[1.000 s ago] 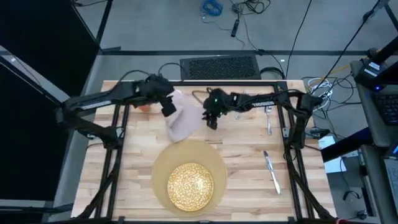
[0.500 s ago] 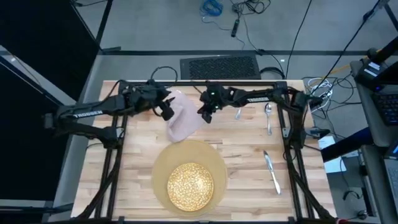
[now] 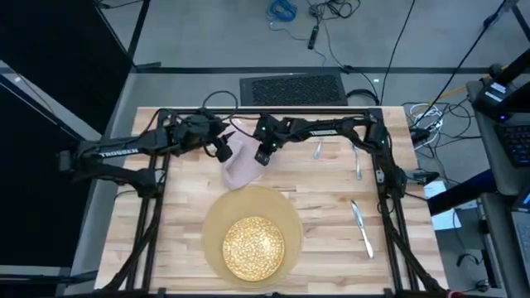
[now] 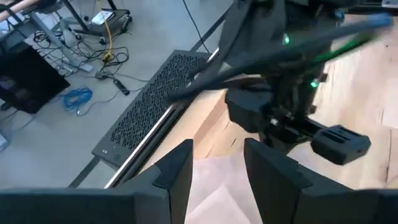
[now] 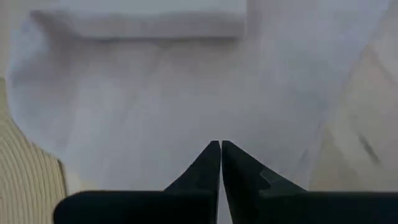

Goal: Set table place
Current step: Fold the light orange napkin on the table

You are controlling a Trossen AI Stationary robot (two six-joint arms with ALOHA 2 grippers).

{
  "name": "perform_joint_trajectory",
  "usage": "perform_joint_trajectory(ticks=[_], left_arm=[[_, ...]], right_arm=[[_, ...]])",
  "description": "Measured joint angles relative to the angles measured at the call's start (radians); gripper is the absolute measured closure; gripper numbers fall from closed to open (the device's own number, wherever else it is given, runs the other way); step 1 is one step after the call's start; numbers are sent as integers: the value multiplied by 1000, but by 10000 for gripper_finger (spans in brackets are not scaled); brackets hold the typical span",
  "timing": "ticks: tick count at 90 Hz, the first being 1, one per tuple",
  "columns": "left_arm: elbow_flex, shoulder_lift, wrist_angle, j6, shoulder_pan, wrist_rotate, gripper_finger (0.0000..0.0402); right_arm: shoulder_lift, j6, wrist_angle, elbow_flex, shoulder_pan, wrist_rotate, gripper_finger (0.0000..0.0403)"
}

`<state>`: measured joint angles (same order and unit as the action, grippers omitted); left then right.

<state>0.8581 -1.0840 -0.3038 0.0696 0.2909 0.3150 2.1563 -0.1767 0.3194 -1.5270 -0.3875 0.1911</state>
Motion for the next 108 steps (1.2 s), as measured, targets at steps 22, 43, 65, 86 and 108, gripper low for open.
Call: perform_joint_trajectory(ticks=[22,43,65,86,108], left_arm=[[0,0,0,17,-12,-33,272],[0,0,10,22,-17,-61,272],[0,0,11,22,-16,-80,272],[0,0,12,22,-17,-81,272],[0,0,12,21,-17,-82,272]], right_arm=[[0,-55,49,-7,-20,-35,403],[0,-66,70,-7,-19,-10,403],[0,-79,116,-7,-19,78,403],[0,-102,168,-7,-19,104,403],[-1,-133,110,-7,-15,145,403]])
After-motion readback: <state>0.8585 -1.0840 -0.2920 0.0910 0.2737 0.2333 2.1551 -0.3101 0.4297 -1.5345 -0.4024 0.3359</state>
